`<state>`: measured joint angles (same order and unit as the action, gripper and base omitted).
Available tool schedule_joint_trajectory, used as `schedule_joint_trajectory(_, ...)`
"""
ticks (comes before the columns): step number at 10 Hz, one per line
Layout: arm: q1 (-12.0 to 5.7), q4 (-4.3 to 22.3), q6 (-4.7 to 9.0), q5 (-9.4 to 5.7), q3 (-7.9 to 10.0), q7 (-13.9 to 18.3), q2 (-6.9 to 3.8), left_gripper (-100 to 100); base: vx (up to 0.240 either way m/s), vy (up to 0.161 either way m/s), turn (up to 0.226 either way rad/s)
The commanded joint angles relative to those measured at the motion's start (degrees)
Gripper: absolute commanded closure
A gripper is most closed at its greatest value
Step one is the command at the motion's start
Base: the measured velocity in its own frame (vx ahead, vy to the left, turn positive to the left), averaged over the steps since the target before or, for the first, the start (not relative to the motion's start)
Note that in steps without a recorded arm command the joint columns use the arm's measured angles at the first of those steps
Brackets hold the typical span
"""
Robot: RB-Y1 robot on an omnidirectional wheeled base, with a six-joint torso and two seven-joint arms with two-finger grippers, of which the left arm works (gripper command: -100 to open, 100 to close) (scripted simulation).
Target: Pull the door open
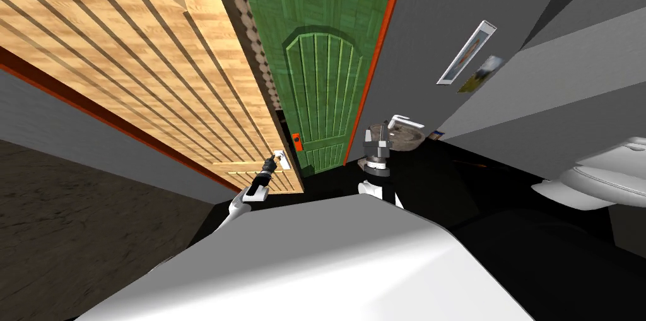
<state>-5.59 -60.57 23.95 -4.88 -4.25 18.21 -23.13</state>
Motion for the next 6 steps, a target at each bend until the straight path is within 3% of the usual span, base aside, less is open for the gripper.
schedule_joint_trajectory(1, -0.07, -0.6, 0.53, 0.22, -1.60, 1.0, -0.19, 100, -0.193, 0.135, -0.145)
schedule_joint_trajectory(3, -0.08, -1.4, 0.81, 0.41, -3.15, 2.0, -0.62, 100, -0.133, 0.100, -0.114)
schedule_joint_trajectory(4, -0.12, -0.7, 0.60, 0.33, -2.26, 1.5, -0.77, 100, -0.049, 0.046, -0.017)
schedule_joint_trajectory(6, 1.06, -1.9, 1.85, 0.44, -4.14, 3.3, -2.49, 100, -0.154, 0.082, -0.100)
